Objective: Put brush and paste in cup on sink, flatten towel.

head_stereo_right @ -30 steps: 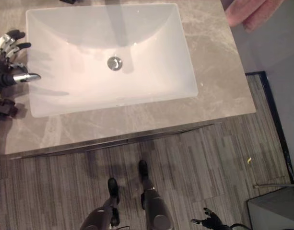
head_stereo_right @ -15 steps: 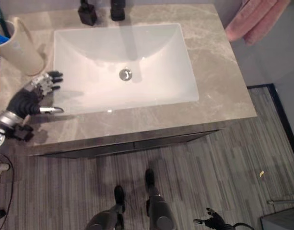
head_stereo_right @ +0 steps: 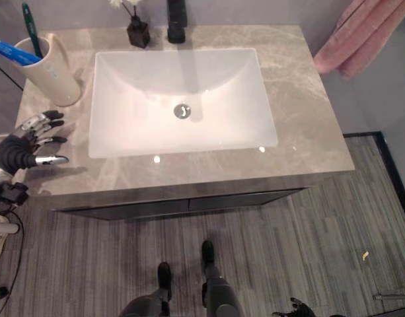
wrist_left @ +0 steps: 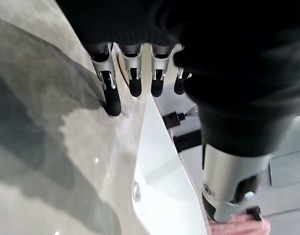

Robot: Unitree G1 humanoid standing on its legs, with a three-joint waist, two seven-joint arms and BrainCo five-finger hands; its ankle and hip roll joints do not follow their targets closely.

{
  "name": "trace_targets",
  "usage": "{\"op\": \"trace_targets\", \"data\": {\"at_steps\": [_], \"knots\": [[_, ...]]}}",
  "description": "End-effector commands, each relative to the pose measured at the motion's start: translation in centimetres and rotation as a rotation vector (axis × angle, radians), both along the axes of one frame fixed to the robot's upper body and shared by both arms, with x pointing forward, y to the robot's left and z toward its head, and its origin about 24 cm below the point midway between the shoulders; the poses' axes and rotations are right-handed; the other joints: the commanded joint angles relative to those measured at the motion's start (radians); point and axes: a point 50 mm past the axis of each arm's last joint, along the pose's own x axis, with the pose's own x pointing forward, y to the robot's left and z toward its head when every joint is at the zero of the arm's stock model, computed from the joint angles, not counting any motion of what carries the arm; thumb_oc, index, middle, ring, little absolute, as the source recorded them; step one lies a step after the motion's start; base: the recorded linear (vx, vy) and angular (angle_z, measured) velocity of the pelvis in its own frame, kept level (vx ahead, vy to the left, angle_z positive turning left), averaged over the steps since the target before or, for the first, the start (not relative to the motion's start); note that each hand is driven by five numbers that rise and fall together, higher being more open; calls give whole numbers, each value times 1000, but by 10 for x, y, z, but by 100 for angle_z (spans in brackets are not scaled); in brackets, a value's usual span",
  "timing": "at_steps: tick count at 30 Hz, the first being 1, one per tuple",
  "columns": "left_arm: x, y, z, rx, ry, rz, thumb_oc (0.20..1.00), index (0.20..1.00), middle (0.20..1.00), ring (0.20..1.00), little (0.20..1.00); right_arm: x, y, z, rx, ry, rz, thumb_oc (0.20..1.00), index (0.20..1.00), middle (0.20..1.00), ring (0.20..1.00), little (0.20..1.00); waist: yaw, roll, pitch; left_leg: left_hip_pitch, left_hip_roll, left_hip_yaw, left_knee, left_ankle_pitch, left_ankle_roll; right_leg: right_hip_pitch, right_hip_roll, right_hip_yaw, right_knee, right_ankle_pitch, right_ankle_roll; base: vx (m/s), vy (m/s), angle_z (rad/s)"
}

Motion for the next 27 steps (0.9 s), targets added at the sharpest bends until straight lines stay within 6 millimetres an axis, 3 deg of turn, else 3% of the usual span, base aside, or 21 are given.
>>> {"op": "trace_targets", "data": {"at_steps": [1, 12, 21, 27], "knots": [[1, 9, 43, 51, -149, 45, 1000, 1000, 1000, 1000, 1000, -16, -19, 5, -54, 48, -39, 1000, 1000, 1000, 1000, 1000, -12, 12, 15, -56, 1, -38, 12, -46, 30, 88, -64, -24, -1, -104, 76, 2, 31, 8], [8, 4, 67, 46, -238, 46, 1000, 1000, 1000, 1000, 1000, -11, -33, 14, -80, 4, -97, 1000, 1000, 1000, 1000, 1000, -21, -5, 35, -96, -1, -42, 12, -36, 31, 54, -66, -26, -1, -90, 84, 14, 33, 1], [16, -7, 76, 22, -286, 18, 1000, 1000, 1000, 1000, 1000, -8, -24, 10, -44, -11, -86, 1000, 1000, 1000, 1000, 1000, -31, -7, 50, -121, 4, -44, 12, -31, 24, 33, -62, -31, -1, -92, 82, 26, 4, 2], [19, -16, 82, 34, -309, -2, 1000, 1000, 1000, 1000, 1000, -6, -28, 13, -54, -35, -106, 1000, 1000, 1000, 1000, 1000, -36, 0, 57, -138, 7, -36, 12, -26, 18, 14, -61, -30, -1, -87, 85, 33, -10, 0]]}}
